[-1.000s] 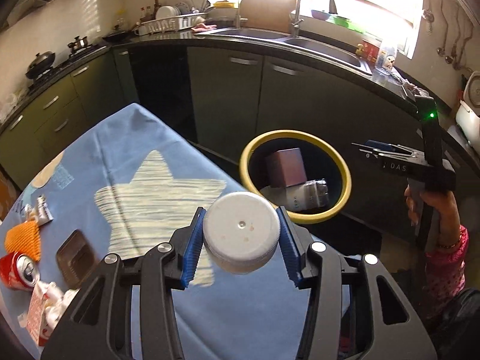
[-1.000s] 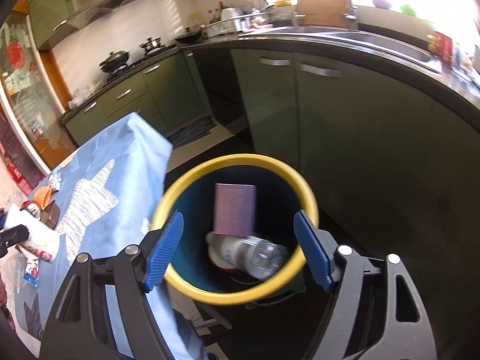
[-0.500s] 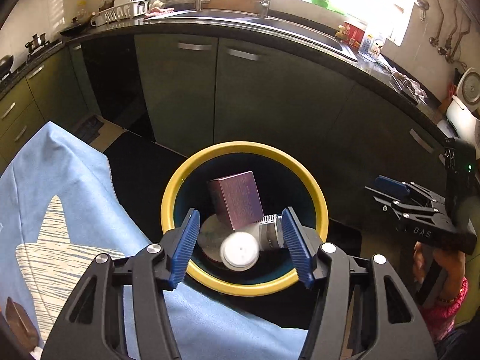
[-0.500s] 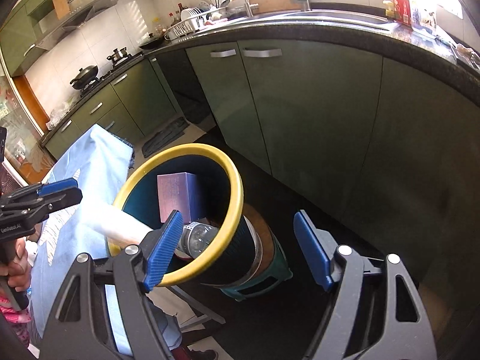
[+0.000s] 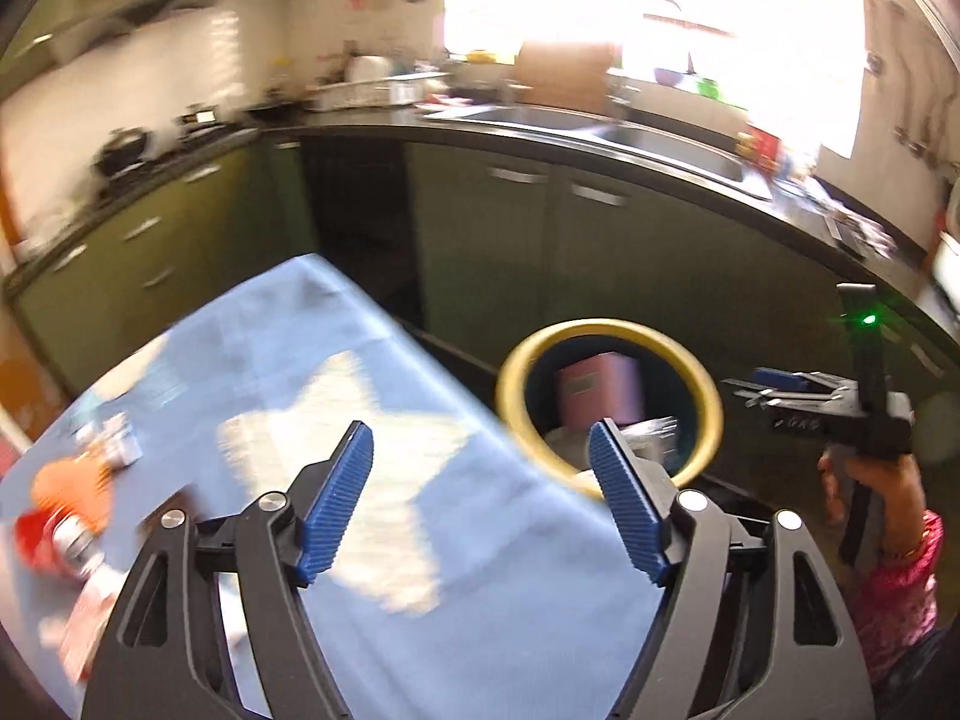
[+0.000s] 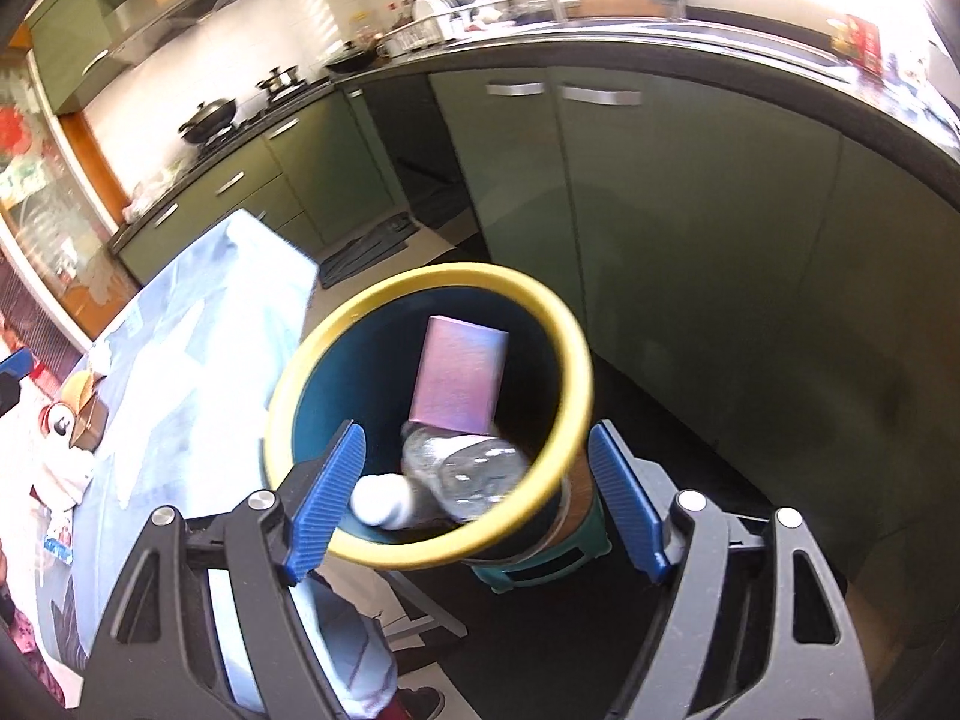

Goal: Collect trash
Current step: 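Lower the right tool onto the brown plastic tray and grasp its rim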

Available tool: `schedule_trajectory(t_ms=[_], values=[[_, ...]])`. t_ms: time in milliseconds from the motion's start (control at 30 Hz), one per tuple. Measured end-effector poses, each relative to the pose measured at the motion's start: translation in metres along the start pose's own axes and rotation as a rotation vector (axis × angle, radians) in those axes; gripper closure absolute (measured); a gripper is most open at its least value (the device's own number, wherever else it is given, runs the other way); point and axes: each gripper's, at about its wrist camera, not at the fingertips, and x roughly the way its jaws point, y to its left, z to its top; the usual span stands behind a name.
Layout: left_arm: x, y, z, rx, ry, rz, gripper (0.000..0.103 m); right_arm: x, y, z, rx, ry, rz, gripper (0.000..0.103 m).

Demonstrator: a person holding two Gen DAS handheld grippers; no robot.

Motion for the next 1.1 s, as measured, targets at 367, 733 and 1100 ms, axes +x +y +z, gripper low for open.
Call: schedule_trajectory(t_ms=[367,733,1100], values=[[-0.097,0.138,-0.101,-0.253,-0.015,0.348,0.013,0.025,0.128,0.009,-0.234,0.054,0.134,0.028],[-0.129,0.187,-0.166,-0.387,-0.032,0.400,0.012,0.058,0.315,0.007,-0.512,0.123,0.288,0.034],[-0.132,0.197,-0.189,-0.423,-0.031,0.378,0.012,0.129,0.410,-0.006,-0.605,0.247,0.227,0.052]])
